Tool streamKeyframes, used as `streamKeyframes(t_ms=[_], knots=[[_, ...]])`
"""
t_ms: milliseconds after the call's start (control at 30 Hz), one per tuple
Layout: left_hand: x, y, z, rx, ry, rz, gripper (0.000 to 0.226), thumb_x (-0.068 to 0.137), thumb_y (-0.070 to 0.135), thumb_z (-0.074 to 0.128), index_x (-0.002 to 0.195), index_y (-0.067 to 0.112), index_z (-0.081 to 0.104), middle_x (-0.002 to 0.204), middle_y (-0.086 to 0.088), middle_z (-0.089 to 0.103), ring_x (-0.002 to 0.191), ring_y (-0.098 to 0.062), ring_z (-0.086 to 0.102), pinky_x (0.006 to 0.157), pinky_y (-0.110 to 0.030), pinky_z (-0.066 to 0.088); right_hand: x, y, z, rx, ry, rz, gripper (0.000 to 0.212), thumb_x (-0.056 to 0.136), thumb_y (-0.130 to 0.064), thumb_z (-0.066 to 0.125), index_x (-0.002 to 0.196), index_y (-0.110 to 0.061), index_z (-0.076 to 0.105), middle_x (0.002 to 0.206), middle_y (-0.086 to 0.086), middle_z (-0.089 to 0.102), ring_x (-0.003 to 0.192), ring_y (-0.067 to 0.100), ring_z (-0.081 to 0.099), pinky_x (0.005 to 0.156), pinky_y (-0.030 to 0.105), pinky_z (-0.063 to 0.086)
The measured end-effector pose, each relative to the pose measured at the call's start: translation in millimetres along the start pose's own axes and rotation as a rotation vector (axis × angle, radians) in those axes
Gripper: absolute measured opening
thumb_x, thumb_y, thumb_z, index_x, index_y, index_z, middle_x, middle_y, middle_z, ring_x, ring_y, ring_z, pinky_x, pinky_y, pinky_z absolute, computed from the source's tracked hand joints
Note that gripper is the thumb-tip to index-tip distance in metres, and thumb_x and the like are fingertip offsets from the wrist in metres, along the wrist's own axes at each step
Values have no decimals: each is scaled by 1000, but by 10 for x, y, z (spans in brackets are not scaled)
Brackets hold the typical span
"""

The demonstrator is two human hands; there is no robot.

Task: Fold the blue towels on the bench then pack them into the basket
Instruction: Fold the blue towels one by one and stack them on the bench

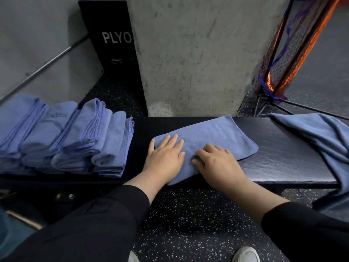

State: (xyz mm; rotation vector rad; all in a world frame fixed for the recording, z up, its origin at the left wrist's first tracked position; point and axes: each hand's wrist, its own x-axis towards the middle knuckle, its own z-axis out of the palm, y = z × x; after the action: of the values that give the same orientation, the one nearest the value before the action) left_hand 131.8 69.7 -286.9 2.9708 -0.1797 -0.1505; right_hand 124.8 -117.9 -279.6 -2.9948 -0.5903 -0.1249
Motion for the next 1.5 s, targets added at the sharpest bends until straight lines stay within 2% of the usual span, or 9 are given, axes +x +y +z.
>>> streamKeyframes(t_ms=[233,400,567,700,833,1000,1200,1400,1500], knots=[[-276,-197,-87,35,59,170,44,106,42,32,148,35,44,158,11,35,144,-10,29,111,-44,23,143,297,26,-55,-9,142,32,101,-48,39,101,-24,61,106,-6,59,112,19,58,115,57,21],[-463,-171,-138,-81,18,355,33,107,39,36,130,35,60,139,20,51,128,-6,42,104,-38,25,273,433,14,23,-48,161,25,102,-31,42,106,-22,64,130,-9,55,132,12,44,113,68,11],[-426,-339,-127,-69,50,337,32,106,34,44,134,34,60,145,13,47,136,-10,38,111,-34,24,3,400,-175,176,26,-189,37,95,-55,41,103,-30,67,105,-9,59,100,20,60,83,38,43],[-403,-337,-149,-59,-1,323,36,105,34,43,138,34,57,149,13,44,139,-10,35,112,-35,23,-303,417,-165,96,-170,-354,64,80,-78,48,126,-34,58,128,-11,52,118,14,51,101,37,38],[-420,-282,-188,-59,6,312,36,106,36,42,137,32,59,144,15,47,136,-8,37,113,-35,23,-438,412,-134,61,-128,-350,55,80,-66,50,124,-33,58,131,-12,52,121,13,52,108,41,38],[-443,-209,-257,-19,29,353,49,100,59,42,139,31,55,140,14,47,134,-10,40,114,-37,24,-421,265,-134,163,5,-225,15,91,-25,51,101,-22,61,99,-8,64,89,20,61,84,34,45],[-407,-152,-229,-17,73,335,39,99,44,57,135,29,58,144,11,46,140,-10,34,115,-36,22,-507,398,-428,481,-155,65,10,104,-36,46,95,-31,49,76,-4,62,69,13,55,64,33,45],[-442,-143,-423,-474,-4,227,12,100,32,57,97,25,66,104,7,68,99,-12,62,94,-36,48,-559,567,-573,661,-135,160,15,102,-33,51,89,-27,55,73,-2,63,70,15,56,76,43,48],[-494,-118,-537,-719,-87,154,19,98,31,60,84,18,61,72,11,58,68,-6,50,71,-34,44,-572,582,-670,764,-110,188,25,102,-33,53,93,-11,58,76,11,63,67,13,52,74,43,48]])
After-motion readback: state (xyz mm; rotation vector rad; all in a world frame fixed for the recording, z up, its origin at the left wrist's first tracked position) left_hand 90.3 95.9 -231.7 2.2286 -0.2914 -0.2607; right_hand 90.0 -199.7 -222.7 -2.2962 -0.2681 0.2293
